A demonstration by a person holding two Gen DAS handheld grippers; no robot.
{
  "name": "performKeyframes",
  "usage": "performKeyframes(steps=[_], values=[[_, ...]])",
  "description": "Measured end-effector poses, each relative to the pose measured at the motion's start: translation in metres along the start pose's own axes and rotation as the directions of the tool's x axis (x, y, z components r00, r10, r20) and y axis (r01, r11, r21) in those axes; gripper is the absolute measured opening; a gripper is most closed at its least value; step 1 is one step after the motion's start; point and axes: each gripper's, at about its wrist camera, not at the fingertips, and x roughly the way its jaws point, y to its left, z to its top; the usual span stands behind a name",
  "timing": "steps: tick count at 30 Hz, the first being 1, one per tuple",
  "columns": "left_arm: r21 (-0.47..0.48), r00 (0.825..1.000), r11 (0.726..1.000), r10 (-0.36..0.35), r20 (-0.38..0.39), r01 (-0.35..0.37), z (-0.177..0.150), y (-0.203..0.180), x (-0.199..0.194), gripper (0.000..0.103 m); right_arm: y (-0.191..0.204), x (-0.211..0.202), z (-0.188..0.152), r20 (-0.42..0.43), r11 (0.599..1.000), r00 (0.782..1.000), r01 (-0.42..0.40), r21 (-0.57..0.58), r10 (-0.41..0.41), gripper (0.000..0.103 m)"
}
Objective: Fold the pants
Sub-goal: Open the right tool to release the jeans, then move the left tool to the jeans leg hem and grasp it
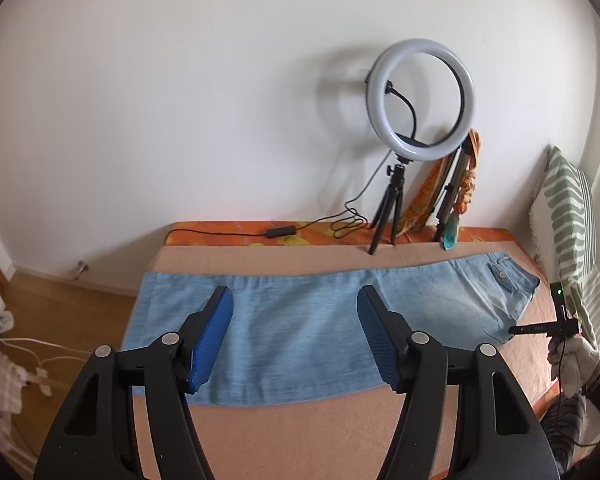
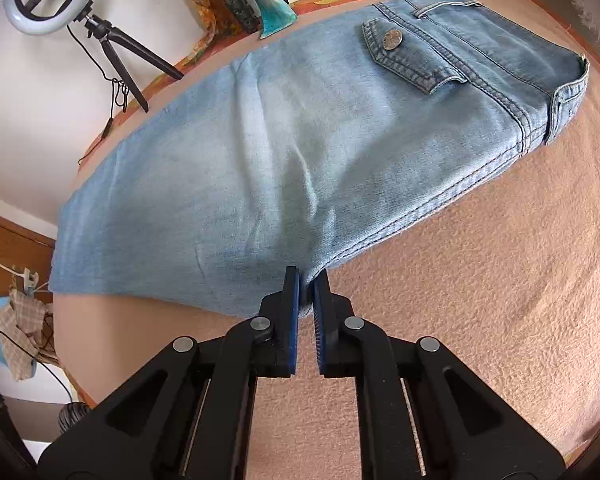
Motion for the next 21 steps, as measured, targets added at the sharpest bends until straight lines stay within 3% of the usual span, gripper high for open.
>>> performKeyframes(steps=[5,12,14,16,17,21], values=[[-0.048,0.995,0.994,0.100,-0.018,-0.101,-0.007,0.057,-0.038,0.065,-0.001,-0.003,0.000,0.001,1.000,1.000,0.009,0.016,-0.009,0.008],[-0.251,0.997,0.966,0.054,-0.059,-0.067,-0.061,0.119,-0.031,0.069,0.009,-0.001,-0.001,0.017,0.998,0.998,0.055,0.022,-0.056,0.013],[-0.335,0.998,0.941,0.016,-0.068,-0.038,-0.080,0.135,-0.016,0.069,0.011,-0.004,-0.002,0.016,0.997,0.998,0.062,0.038,-0.063,0.021],[-0.421,0.997,0.907,-0.014,-0.074,-0.018,-0.099,0.151,0.003,0.069,0.016,-0.010,-0.004,0.023,0.998,0.998,0.062,0.034,-0.062,0.036],[-0.461,0.997,0.887,-0.025,-0.073,-0.011,-0.107,0.159,0.011,0.069,0.021,-0.013,-0.005,0.027,0.998,0.997,0.065,0.023,-0.065,0.038],[-0.630,0.995,0.776,-0.071,-0.063,0.016,-0.139,0.193,0.046,0.069,0.042,-0.028,-0.009,0.063,0.994,0.993,0.101,-0.036,-0.099,0.048]])
